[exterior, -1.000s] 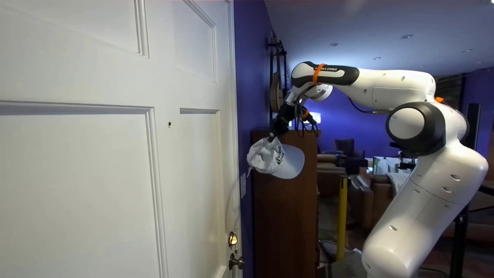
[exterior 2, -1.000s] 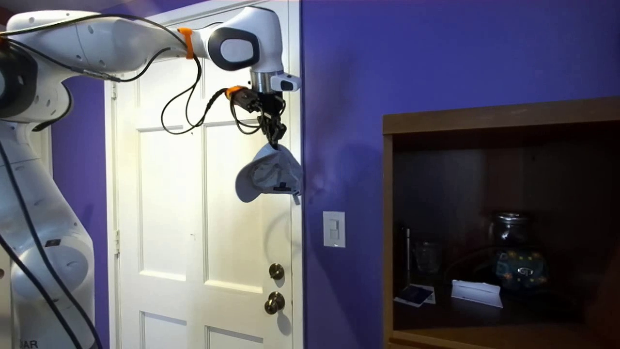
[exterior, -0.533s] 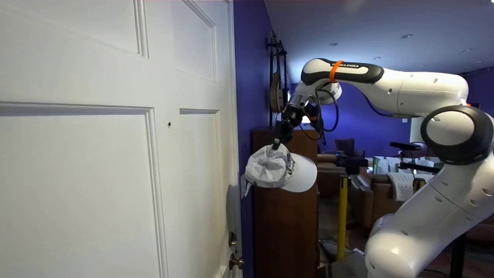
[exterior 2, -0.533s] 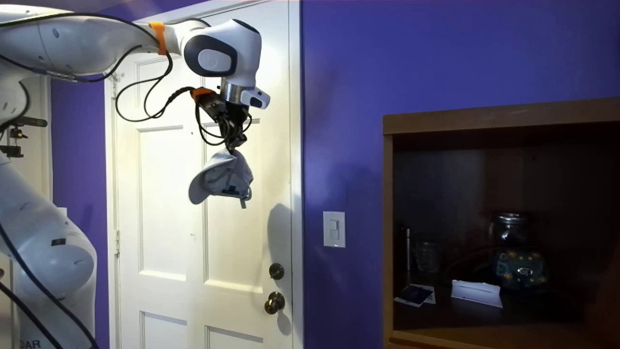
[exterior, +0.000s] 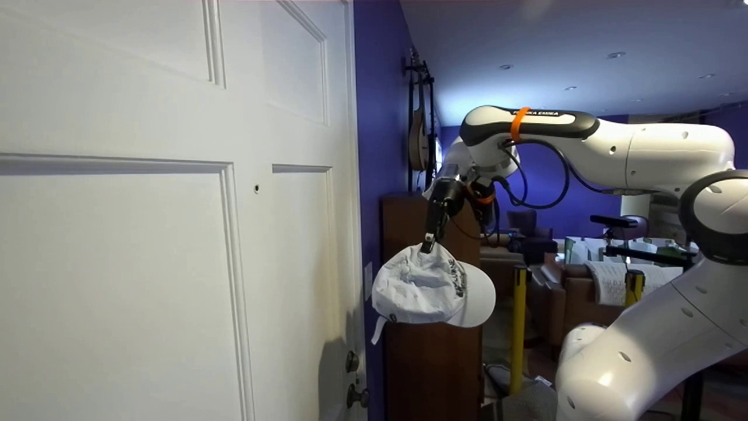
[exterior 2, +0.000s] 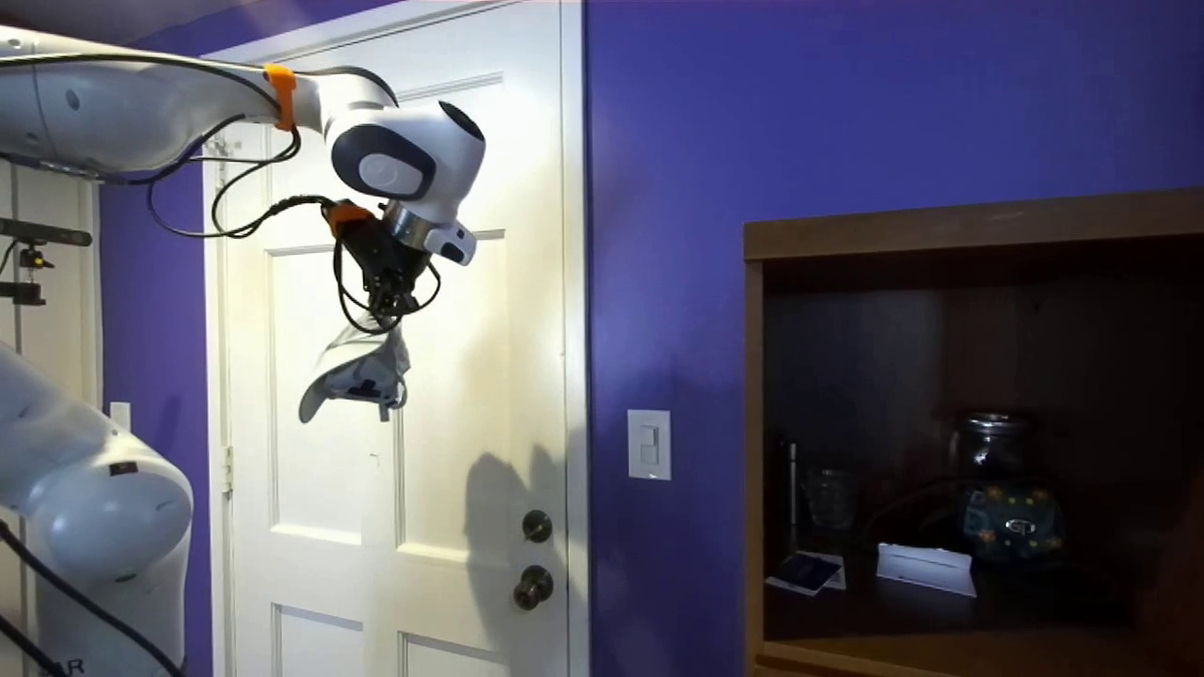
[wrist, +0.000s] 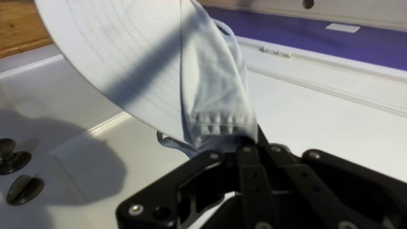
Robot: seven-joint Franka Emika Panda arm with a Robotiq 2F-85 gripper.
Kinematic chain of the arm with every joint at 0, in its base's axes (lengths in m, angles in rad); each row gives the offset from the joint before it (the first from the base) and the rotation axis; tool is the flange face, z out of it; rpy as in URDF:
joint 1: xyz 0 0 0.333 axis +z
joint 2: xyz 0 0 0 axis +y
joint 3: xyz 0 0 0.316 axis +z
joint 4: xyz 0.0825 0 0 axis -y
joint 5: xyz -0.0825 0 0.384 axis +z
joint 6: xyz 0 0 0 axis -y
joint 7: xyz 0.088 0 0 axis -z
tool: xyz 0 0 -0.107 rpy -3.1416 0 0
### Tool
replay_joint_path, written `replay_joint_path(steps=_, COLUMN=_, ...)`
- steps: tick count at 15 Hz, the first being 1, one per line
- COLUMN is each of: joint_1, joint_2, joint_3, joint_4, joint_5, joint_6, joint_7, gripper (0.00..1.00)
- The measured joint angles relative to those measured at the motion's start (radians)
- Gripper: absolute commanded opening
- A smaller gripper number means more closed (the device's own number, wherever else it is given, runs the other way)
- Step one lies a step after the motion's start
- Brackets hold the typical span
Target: Hang the snapback on the door
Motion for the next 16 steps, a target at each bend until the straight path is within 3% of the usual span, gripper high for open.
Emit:
replay_joint_path(steps=7, joint_1=0.089, joint_2=0.046, joint_3=0.015, joint_4=-0.087, joint_5=0.011, joint_6=-0.024, joint_7=-0.19, gripper=0.01)
replay_joint_path(steps=16, joint_1=0.181, joint_2=0.219, joint_3=0.125, joint_4=-0.078, joint_5=0.015, joint_6=0.013, joint_7=-0.438, gripper=0.03)
